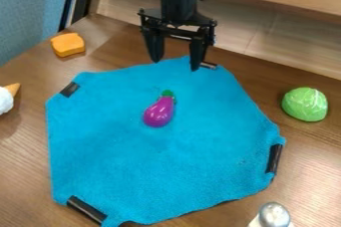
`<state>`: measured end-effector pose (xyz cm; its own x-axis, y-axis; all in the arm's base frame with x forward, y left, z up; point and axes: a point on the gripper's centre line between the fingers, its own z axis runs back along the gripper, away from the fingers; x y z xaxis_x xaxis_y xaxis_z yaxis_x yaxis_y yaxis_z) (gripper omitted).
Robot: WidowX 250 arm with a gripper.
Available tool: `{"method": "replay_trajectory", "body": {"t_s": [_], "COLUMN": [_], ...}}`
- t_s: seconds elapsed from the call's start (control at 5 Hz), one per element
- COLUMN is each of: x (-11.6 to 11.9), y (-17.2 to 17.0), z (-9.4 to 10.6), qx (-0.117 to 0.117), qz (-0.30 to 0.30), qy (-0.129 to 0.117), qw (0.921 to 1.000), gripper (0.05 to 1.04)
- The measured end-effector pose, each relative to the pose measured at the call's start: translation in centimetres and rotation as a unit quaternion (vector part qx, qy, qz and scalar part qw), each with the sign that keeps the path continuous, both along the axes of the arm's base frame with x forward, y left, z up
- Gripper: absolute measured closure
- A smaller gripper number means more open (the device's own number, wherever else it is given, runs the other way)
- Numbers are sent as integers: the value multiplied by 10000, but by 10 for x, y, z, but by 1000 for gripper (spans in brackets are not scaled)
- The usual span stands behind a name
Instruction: Cover the purple eggplant from right to left
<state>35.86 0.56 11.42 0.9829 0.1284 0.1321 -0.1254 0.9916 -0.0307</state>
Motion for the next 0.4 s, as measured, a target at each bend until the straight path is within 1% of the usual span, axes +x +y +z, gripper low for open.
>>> {"method": "replay_trajectory", "body": {"t_s": [0.2,0.4], "x": [-1,4], "y": [-1,-26], "z": [-12,-24], "qx": [-20,-101], "qz": [13,-260], "qy": [169,216], "qw": [9999,9994], "gripper": [84,84]}}
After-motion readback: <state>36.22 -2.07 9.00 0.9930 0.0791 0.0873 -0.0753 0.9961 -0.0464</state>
